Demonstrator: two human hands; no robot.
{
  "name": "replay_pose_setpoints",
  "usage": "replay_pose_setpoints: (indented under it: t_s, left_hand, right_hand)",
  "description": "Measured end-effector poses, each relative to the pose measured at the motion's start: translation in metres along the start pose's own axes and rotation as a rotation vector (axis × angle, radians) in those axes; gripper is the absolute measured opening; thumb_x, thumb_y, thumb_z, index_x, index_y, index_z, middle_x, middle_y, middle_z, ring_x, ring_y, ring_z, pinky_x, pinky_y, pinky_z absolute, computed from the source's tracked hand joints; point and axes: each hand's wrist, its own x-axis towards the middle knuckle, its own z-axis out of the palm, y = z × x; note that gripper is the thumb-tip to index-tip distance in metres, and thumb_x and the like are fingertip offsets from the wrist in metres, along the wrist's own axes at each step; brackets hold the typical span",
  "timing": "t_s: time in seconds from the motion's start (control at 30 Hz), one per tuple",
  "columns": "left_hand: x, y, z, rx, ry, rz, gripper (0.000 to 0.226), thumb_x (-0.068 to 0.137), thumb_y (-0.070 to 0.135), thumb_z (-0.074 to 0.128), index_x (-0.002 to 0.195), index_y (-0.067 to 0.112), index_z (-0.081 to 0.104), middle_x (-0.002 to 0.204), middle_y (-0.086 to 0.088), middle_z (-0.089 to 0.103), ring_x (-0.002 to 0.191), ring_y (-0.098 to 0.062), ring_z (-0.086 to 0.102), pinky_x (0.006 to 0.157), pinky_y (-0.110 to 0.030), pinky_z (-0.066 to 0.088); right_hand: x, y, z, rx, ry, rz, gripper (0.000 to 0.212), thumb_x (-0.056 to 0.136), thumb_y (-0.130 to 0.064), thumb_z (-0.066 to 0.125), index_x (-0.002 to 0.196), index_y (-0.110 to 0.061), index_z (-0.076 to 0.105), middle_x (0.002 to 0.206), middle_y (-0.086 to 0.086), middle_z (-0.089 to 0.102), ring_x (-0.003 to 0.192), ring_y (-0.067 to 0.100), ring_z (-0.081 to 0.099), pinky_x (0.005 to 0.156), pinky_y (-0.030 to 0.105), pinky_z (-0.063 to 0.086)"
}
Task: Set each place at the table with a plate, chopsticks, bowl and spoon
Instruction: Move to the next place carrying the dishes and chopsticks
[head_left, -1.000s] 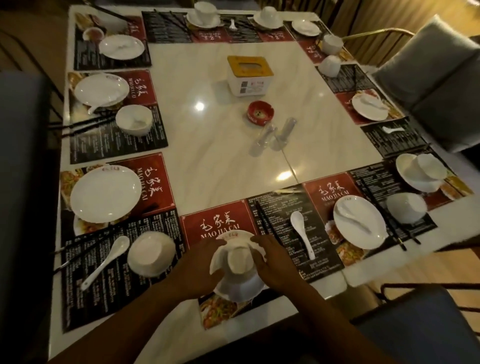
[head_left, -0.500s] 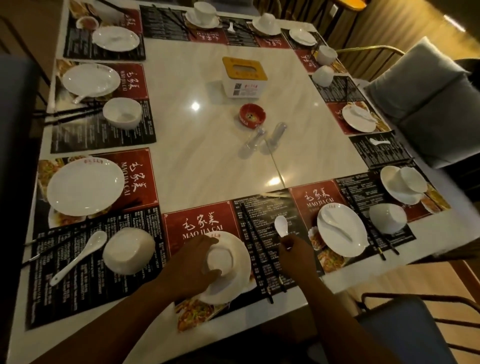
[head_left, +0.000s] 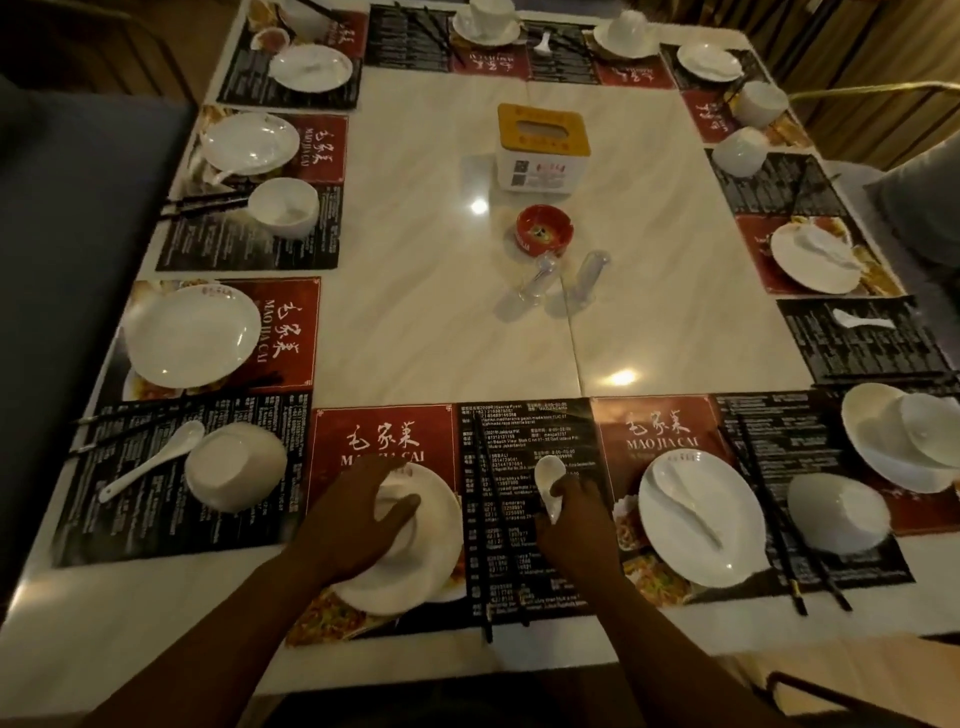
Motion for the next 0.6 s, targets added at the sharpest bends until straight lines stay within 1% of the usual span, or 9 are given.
replay_pose_setpoints:
  t_s: [0.07, 0.13, 0.23, 0.33, 0.4, 0.47, 0.5, 0.57, 0.6]
  left_hand:
    - [-0.006, 0.000, 0.000, -0.029, 0.033, -0.019, 0.051, 0.092, 0.049, 0.060, 0.137, 0.027, 0.051, 0.131, 0.009, 0.055, 0.117, -0.010, 0.051, 0.100, -0.034, 0.044]
    - [-0.014, -0.002, 0.000, -0.055, 0.057, -0.025, 0.047, 0.091, 0.050, 0.059, 0.133, 0.030, 0.051, 0.126, 0.012, 0.056, 0.115, -0.009, 0.054, 0.097, -0.033, 0.046]
    - [-0.023, -0.006, 0.001, -0.060, 0.078, -0.062, 0.046, 0.093, 0.048, 0.060, 0.134, 0.031, 0.050, 0.127, 0.013, 0.055, 0.115, -0.008, 0.054, 0.094, -0.030, 0.045]
    - [-0.029, -0.005, 0.002, -0.079, 0.108, -0.072, 0.052, 0.090, 0.051, 0.056, 0.136, 0.030, 0.049, 0.127, 0.014, 0.053, 0.113, -0.006, 0.052, 0.094, -0.027, 0.042]
    - [-0.032, -0.004, 0.003, -0.099, 0.098, -0.068, 0.050, 0.088, 0.050, 0.054, 0.136, 0.034, 0.047, 0.125, 0.016, 0.052, 0.112, -0.003, 0.051, 0.093, -0.025, 0.040]
    - [-0.034, -0.005, 0.003, -0.105, 0.073, -0.053, 0.047, 0.091, 0.045, 0.056, 0.136, 0.038, 0.044, 0.126, 0.016, 0.052, 0.113, -0.002, 0.050, 0.095, -0.025, 0.040]
    - [-0.035, -0.005, 0.002, -0.096, 0.064, -0.050, 0.048, 0.092, 0.038, 0.059, 0.138, 0.036, 0.043, 0.128, 0.016, 0.051, 0.115, -0.003, 0.049, 0.098, -0.027, 0.041]
    - [-0.036, -0.007, -0.001, -0.085, 0.037, -0.065, 0.055, 0.093, 0.020, 0.063, 0.142, 0.031, 0.042, 0.133, 0.014, 0.049, 0.121, -0.004, 0.045, 0.106, -0.030, 0.039]
    - [-0.036, -0.010, -0.003, -0.093, 0.012, -0.077, 0.061, 0.090, 0.014, 0.065, 0.144, 0.030, 0.041, 0.135, 0.013, 0.048, 0.125, -0.005, 0.044, 0.107, -0.030, 0.037]
  right_hand:
    - [-0.001, 0.004, 0.001, 0.001, -0.027, -0.027, 0.037, 0.082, -0.025, 0.072, 0.115, -0.017, 0.057, 0.117, 0.001, 0.054, 0.101, 0.018, 0.059, 0.079, 0.025, 0.048]
    - [-0.003, 0.008, 0.002, -0.004, -0.051, -0.037, 0.035, 0.083, -0.023, 0.072, 0.115, -0.017, 0.057, 0.117, 0.002, 0.055, 0.101, 0.017, 0.059, 0.077, 0.022, 0.046]
    - [-0.012, 0.015, 0.005, 0.010, -0.068, -0.063, 0.033, 0.084, -0.021, 0.072, 0.114, -0.017, 0.058, 0.117, 0.002, 0.056, 0.100, 0.016, 0.059, 0.075, 0.017, 0.041]
    - [-0.021, 0.021, 0.007, 0.010, -0.079, -0.100, 0.031, 0.085, -0.027, 0.073, 0.110, -0.017, 0.059, 0.113, 0.002, 0.057, 0.094, 0.014, 0.058, 0.065, 0.010, 0.035]
    - [-0.025, 0.023, 0.006, 0.005, -0.059, -0.110, 0.029, 0.085, -0.033, 0.072, 0.106, -0.018, 0.059, 0.109, 0.002, 0.057, 0.086, 0.011, 0.054, 0.061, 0.009, 0.032]
    - [-0.028, 0.022, 0.005, -0.043, -0.002, -0.127, 0.032, 0.085, -0.040, 0.071, 0.105, -0.019, 0.058, 0.108, 0.001, 0.054, 0.087, 0.013, 0.055, 0.065, 0.015, 0.038]
    - [-0.030, 0.018, 0.004, -0.066, 0.050, -0.153, 0.034, 0.083, -0.041, 0.071, 0.104, -0.018, 0.058, 0.108, 0.001, 0.053, 0.091, 0.015, 0.056, 0.069, 0.019, 0.041]
    - [-0.035, -0.002, 0.001, -0.067, 0.134, -0.251, 0.038, 0.080, -0.044, 0.071, 0.107, -0.020, 0.057, 0.110, 0.000, 0.051, 0.099, 0.015, 0.054, 0.077, 0.023, 0.047]
    - [-0.038, -0.016, 0.001, -0.041, 0.112, -0.322, 0.043, 0.079, -0.046, 0.071, 0.112, -0.022, 0.055, 0.115, -0.002, 0.050, 0.105, 0.014, 0.051, 0.082, 0.025, 0.048]
